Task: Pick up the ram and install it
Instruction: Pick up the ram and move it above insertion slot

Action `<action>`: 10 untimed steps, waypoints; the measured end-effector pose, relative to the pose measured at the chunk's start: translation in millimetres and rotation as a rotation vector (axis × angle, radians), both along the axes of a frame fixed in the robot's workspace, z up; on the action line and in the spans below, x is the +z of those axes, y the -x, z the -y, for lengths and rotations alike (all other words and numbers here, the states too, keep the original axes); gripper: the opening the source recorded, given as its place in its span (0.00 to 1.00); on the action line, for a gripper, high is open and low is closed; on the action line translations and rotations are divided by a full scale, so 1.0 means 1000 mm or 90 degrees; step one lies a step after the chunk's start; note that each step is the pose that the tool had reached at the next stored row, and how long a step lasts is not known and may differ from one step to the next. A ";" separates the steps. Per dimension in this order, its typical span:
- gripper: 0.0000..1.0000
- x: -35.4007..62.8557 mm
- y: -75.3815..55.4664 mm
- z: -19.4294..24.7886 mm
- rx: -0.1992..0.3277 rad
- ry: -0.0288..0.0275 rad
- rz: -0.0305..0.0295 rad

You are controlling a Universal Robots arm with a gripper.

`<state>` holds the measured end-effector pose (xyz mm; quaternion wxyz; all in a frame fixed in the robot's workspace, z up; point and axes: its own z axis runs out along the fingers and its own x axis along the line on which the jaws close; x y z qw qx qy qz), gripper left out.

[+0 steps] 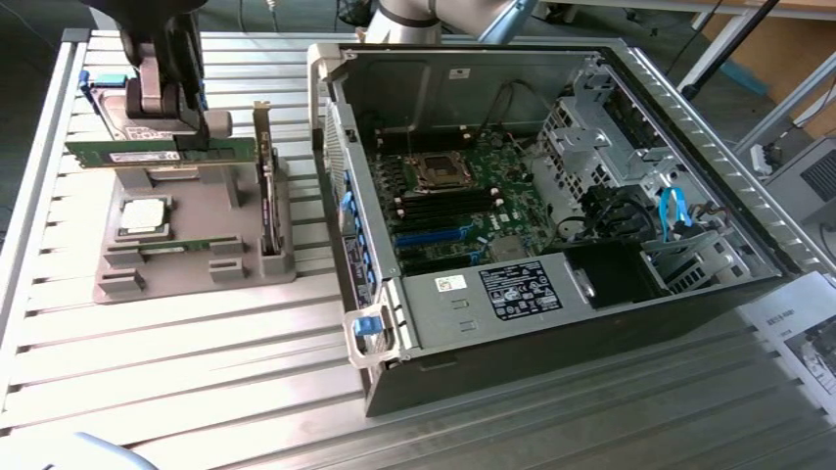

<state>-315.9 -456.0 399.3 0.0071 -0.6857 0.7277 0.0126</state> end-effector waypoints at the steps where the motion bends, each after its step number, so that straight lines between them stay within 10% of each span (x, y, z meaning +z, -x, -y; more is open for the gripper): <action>1: 0.12 0.0000 -0.002 0.0000 0.000 0.0000 0.0000; 10: 0.12 0.0000 -0.019 0.0000 0.000 0.0000 0.0000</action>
